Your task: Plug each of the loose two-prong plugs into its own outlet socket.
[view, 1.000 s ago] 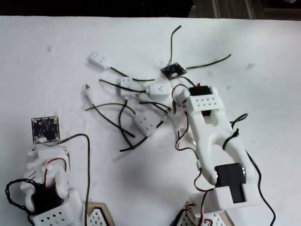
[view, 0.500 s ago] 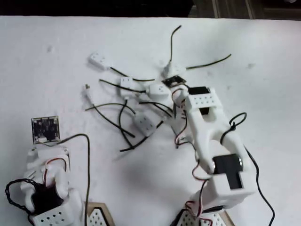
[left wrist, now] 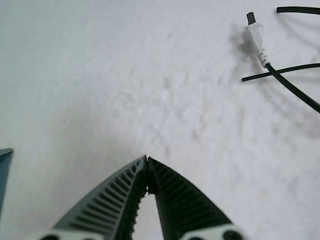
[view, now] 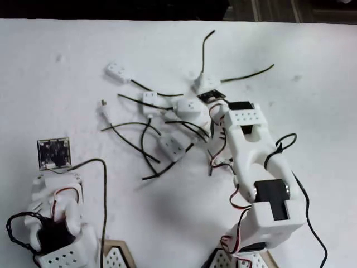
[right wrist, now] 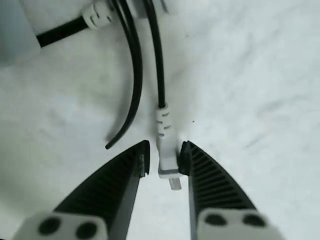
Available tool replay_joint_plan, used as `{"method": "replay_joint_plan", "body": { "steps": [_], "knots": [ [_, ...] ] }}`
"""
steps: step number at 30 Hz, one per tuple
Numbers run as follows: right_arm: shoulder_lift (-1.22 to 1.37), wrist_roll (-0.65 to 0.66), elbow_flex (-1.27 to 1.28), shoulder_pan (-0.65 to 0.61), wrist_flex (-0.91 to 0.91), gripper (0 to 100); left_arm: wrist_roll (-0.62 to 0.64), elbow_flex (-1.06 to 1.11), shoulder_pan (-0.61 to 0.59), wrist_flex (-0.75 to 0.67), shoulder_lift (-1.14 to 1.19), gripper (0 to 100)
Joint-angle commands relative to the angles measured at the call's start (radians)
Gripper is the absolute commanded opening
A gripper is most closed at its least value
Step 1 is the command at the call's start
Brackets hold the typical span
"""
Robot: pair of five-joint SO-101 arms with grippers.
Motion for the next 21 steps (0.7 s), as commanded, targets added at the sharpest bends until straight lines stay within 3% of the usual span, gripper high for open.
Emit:
{"method": "replay_joint_plan", "body": {
  "steps": [1, 15, 19, 21],
  "knots": [
    [-0.005, 0.009, -0.025, 0.012, 0.005, 10.1, 0.006, -0.005, 0.012, -0.014, -0.012, 2],
    [0.061, 0.049, 0.018, 0.022, -0.041, 9.8, 0.006, -0.005, 0.012, -0.014, -0.012, 2],
    [0.056, 0.051, 0.012, 0.03, -0.047, 1.4, 0.006, -0.005, 0.012, -0.014, -0.012, 2],
    [0.031, 0.052, 0.014, 0.03, -0.05, 2.2, 0.006, -0.005, 0.012, -0.014, -0.012, 2]
  ]
}}
